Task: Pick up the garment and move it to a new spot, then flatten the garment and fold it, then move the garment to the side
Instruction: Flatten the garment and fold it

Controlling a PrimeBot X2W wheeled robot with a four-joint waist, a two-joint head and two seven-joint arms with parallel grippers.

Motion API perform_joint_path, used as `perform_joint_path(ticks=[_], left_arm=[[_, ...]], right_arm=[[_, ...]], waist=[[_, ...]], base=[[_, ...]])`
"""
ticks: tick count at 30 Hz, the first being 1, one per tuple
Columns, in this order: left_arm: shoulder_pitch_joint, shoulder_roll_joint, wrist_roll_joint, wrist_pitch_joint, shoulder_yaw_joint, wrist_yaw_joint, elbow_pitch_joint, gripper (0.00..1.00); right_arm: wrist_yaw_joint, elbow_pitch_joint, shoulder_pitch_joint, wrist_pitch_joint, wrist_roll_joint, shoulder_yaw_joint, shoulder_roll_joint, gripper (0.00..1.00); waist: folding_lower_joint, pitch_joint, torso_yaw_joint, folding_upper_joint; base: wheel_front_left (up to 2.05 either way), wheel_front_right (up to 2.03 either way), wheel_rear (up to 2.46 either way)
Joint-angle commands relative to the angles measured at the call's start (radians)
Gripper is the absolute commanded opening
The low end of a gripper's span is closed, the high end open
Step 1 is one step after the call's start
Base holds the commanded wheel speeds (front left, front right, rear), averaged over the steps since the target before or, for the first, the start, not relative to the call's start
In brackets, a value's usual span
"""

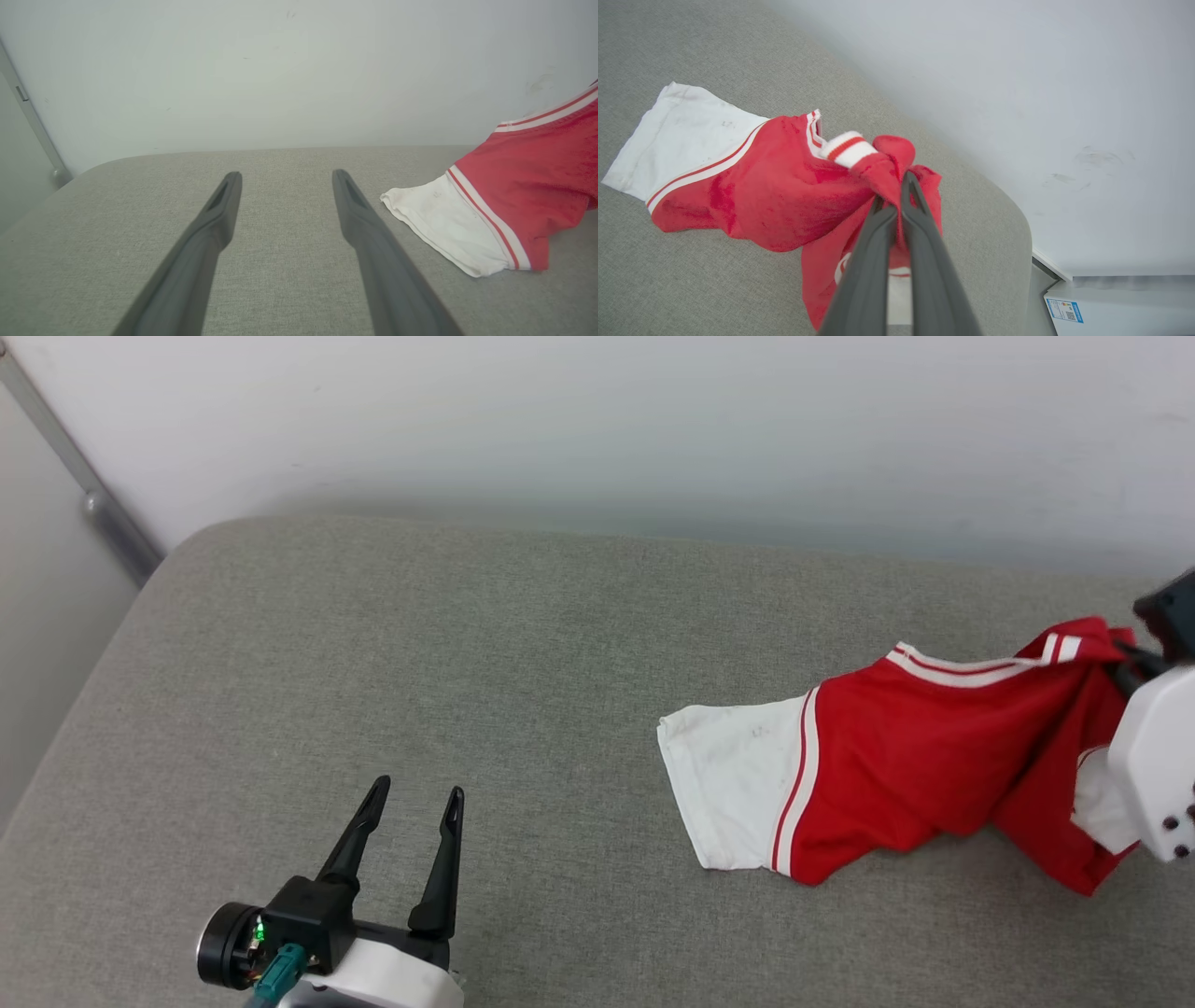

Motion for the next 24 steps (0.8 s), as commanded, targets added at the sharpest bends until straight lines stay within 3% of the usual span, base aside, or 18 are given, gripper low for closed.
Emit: perform_joint_path(ticks=[1, 10, 16, 17, 18, 24], left_arm=[[-0.003, -0.003, -0.001, -0.003, 0.005, 0.000, -0.002, 1.00], [0.008, -0.007, 0.003, -0.003, 0.015, -0.003, 0.007, 1.00], [-0.010, -0.002, 0.008, -0.003, 0.013, -0.006, 0.014, 1.00], [-0.013, 0.000, 0.009, -0.003, 0.012, -0.007, 0.016, 1.00], [-0.015, 0.002, 0.008, -0.003, 0.012, -0.007, 0.017, 1.00], [-0.012, 0.009, 0.007, -0.003, 0.015, -0.008, 0.020, 1.00]], right_arm=[[-0.001, -0.005, 0.053, -0.016, 0.011, 0.007, 0.014, 0.00], [-0.001, -0.043, 0.416, -0.070, 0.067, 0.103, 0.067, 0.00], [-0.001, 0.012, 0.498, -0.096, 0.079, 0.140, 0.100, 0.00], [0.000, 0.021, 0.499, -0.104, 0.077, 0.144, 0.106, 0.42], [0.000, 0.030, 0.498, -0.113, 0.081, 0.141, 0.118, 1.00], [-0.001, -0.007, 0.450, -0.145, 0.140, 0.083, 0.159, 1.00]], waist=[[0.0000, 0.006, -0.009, -0.0001], [0.0000, 0.015, -0.056, -0.0001], [0.0000, 0.020, -0.073, -0.0001], [0.0000, 0.020, -0.075, -0.0001], [0.0000, 0.020, -0.077, -0.0001], [0.0000, 0.010, -0.097, -0.0001]], base=[[0.00, 0.00, 0.00], [0.00, 0.00, 0.00], [0.00, 0.00, 0.00], [0.00, 0.00, 0.00], [0.00, 0.00, 0.00], [0.00, 0.00, 0.00]])
